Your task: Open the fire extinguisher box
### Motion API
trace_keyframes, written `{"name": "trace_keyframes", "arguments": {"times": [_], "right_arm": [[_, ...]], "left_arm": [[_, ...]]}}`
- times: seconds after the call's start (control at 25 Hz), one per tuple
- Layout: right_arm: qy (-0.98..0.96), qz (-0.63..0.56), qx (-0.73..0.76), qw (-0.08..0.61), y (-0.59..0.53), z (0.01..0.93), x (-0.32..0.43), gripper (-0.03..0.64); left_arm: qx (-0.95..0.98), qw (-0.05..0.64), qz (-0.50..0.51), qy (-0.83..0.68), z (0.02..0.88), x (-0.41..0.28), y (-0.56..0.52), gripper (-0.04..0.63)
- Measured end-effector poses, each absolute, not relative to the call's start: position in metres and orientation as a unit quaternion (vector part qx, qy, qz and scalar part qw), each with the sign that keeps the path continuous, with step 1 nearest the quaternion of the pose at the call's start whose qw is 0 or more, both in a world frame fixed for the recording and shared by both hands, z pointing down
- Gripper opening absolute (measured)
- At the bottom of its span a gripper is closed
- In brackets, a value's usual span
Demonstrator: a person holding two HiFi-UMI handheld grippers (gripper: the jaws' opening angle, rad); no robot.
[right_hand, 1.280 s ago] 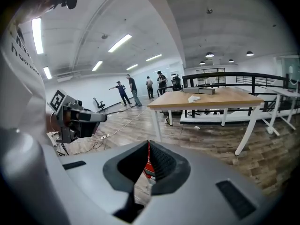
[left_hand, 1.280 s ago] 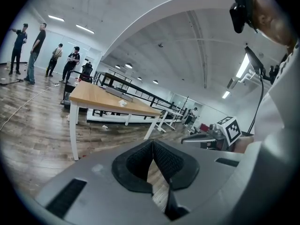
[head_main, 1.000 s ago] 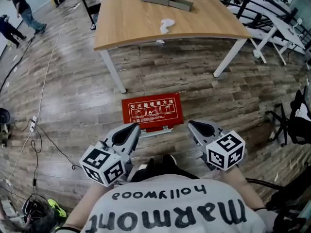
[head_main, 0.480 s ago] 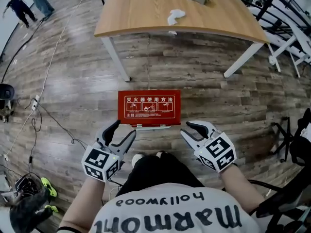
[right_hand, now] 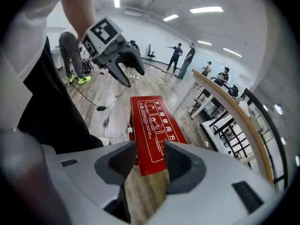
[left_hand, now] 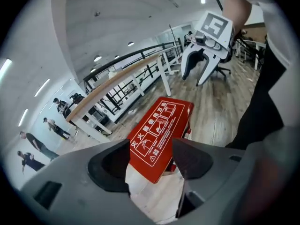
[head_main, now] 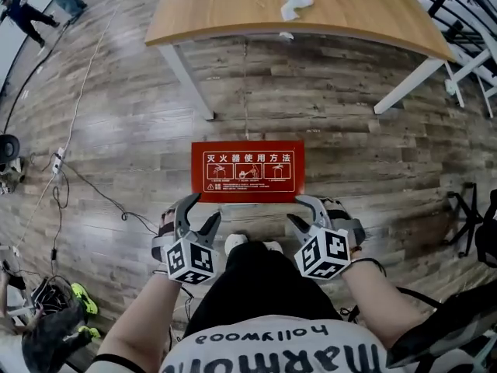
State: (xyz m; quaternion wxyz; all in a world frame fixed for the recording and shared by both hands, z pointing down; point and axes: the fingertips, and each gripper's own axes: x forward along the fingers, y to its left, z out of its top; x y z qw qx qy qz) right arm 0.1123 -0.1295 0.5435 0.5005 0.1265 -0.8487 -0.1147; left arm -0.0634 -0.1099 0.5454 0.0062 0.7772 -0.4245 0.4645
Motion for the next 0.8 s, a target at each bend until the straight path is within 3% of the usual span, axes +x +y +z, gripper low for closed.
{"name": "trace_keyframes", "arguments": {"times": [0.32,0.56,0.8], "right_arm": [[-0.796,-0.194,0.158,0.551,-0.141,0.651,0.112,0.206],[-0.764,-0.278,0.200,0.547,-0.151,0.691,0.122,0.232],[-0.761,-0.311,0.228,0.522,-0.159,0.701,0.118,0.239]], "left_arm": [[0.751,-0.050,0.551,-0.359,0.664,-0.086,-0.121,0.259],[0.728,-0.138,0.567,-0.359,0.696,-0.095,-0.127,0.259],[0.719,-0.162,0.553,-0.390,0.705,-0.095,-0.132,0.259]]}}
